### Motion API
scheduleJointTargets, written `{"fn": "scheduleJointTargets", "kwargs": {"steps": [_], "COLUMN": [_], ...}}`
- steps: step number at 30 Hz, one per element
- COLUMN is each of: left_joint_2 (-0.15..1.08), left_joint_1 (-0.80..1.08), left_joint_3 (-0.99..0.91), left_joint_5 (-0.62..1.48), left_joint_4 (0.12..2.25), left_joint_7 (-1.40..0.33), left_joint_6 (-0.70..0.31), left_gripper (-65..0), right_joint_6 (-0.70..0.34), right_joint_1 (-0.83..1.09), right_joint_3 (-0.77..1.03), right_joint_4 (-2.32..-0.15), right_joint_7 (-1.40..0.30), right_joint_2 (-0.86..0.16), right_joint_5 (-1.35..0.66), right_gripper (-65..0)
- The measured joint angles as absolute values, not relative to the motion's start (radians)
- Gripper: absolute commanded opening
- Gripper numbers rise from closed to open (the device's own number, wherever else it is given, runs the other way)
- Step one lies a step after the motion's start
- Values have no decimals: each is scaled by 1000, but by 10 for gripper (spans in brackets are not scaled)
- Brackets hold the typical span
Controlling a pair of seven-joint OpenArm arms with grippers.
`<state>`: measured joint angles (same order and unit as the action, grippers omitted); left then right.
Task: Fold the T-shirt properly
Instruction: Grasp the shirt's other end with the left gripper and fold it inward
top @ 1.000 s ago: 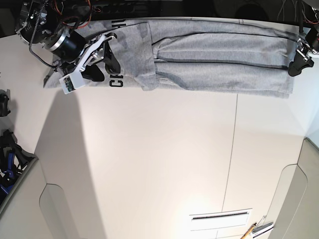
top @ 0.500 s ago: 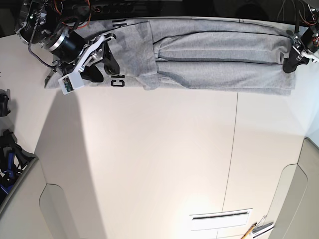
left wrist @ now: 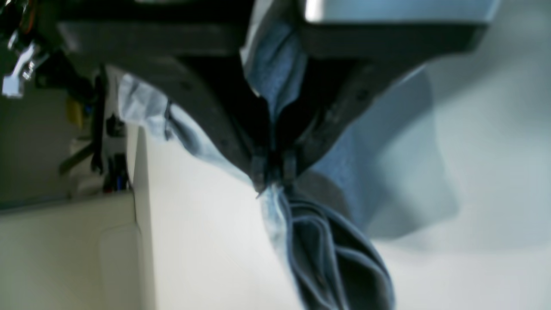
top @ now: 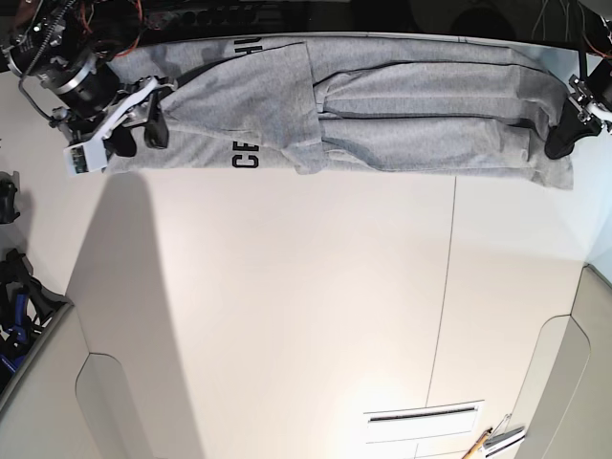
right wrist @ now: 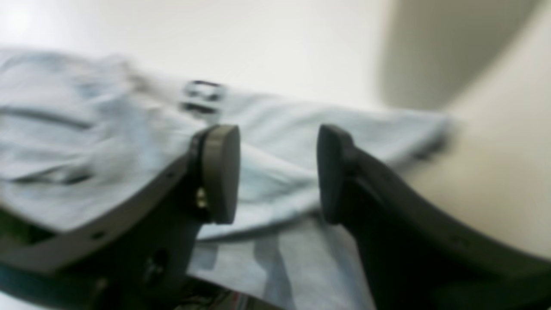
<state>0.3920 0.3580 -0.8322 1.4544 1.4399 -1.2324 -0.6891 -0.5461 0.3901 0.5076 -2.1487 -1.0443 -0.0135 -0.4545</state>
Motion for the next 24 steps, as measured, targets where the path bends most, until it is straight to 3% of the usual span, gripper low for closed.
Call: {"fn": "scheduleJointTargets", "kwargs": {"steps": [10,24], "left_joint_2": [330,246], "left_joint_1": [384,323], "left_joint_3": [-535,-103], "left_joint_5": [1457,1451], "left_joint_4": [1670,1712], "left_joint_7": [-1229,-1230], "left_joint_6": [-689,-689], "left_gripper": [-650,-650], "right_joint_6": [-545,-538], "right_joint_1": [390,390], "right_joint_3": [736,749], "right_joint_4": [-2149,-2137], "right_joint_7": [-1044,-1044], "right_joint_2": [-76,-80], "right_joint_5": [-506,-525], "right_gripper": [-359,-359]}}
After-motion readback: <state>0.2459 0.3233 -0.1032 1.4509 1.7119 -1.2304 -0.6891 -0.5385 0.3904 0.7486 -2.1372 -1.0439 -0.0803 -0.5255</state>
